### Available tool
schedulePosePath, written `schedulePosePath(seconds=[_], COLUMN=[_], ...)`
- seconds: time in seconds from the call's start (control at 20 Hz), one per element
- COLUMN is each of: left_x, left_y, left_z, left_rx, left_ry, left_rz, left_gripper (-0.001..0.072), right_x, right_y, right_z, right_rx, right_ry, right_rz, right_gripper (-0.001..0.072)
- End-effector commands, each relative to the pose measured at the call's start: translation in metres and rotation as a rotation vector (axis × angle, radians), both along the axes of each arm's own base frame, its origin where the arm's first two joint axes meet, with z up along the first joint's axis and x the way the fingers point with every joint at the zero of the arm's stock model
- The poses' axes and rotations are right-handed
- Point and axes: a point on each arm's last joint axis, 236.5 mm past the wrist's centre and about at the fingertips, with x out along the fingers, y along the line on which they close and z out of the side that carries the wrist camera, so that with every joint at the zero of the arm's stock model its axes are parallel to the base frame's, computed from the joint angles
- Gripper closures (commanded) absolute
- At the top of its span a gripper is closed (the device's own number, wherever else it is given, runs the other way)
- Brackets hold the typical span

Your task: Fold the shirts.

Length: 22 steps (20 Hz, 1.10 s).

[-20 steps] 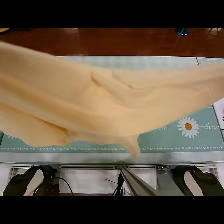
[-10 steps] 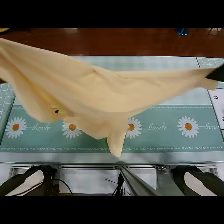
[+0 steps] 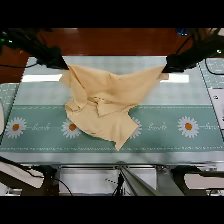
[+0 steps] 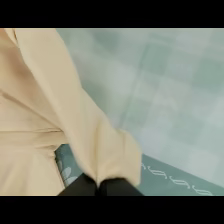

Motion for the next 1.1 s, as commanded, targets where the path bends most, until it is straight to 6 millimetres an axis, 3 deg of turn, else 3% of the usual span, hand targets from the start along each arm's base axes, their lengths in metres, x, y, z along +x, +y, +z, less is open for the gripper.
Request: schedulePosePath(seconds=[0.0, 0.1, 0.25, 0.35, 0.45, 0.5, 0.55, 0.6, 0.75, 0.9, 1.05], left_x=[-0.002, -0.009, -0.013, -0.018, -0.039, -0.052, -0.069, -0.087, -0.153, -0.211, -0.242], left_y=[-0.004, 0.009, 0.054, 0.100, 0.147, 0.157, 0.160, 0.155, 0.121, 0.052, -0.005], left_z=[-0.056, -0.049, -0.006, 0.024, 0.046, 0.051, 0.050, 0.043, -0.018, -0.079, -0.121], left_rx=[0.014, 0.017, 0.030, 0.109, 0.214, 0.233, 0.231, 0.227, 0.184, -0.018, -0.206], left_ry=[0.185, 0.212, 0.151, 0.077, 0.039, 0.041, 0.061, 0.098, 0.248, 0.332, 0.407], left_rz=[0.017, 0.014, 0.108, 0.226, 0.359, 0.391, 0.407, 0.402, 0.372, 0.387, 0.449], left_gripper=[0.0515, 0.0379, 0.0379, 0.0379, 0.0377, 0.0375, 0.0314, 0.0217, 0.0180, 0.0180, 0.0180], right_x=[0.017, 0.019, 0.015, 0.015, 0.012, 0.010, 0.009, 0.009, 0.006, 0.006, 0.010], right_y=[-0.005, -0.005, -0.010, -0.018, -0.032, -0.040, -0.050, -0.061, -0.085, -0.103, -0.105], right_z=[-0.037, -0.037, -0.033, -0.029, -0.028, -0.029, -0.031, -0.032, -0.032, -0.032, -0.031], right_rx=[-0.036, -0.044, -0.070, -0.086, -0.109, -0.122, -0.133, -0.143, -0.142, -0.136, -0.131], right_ry=[0.032, 0.011, 0.008, -0.003, 0.007, 0.017, 0.027, 0.036, 0.056, 0.061, 0.048], right_rz=[-0.001, 0.030, 0.043, 0.032, 0.014, 0.003, -0.017, -0.037, -0.093, -0.139, -0.149], right_gripper=[0.0690, 0.0690, 0.0689, 0.0690, 0.0690, 0.0689, 0.0690, 0.0689, 0.0689, 0.0689, 0.0689])
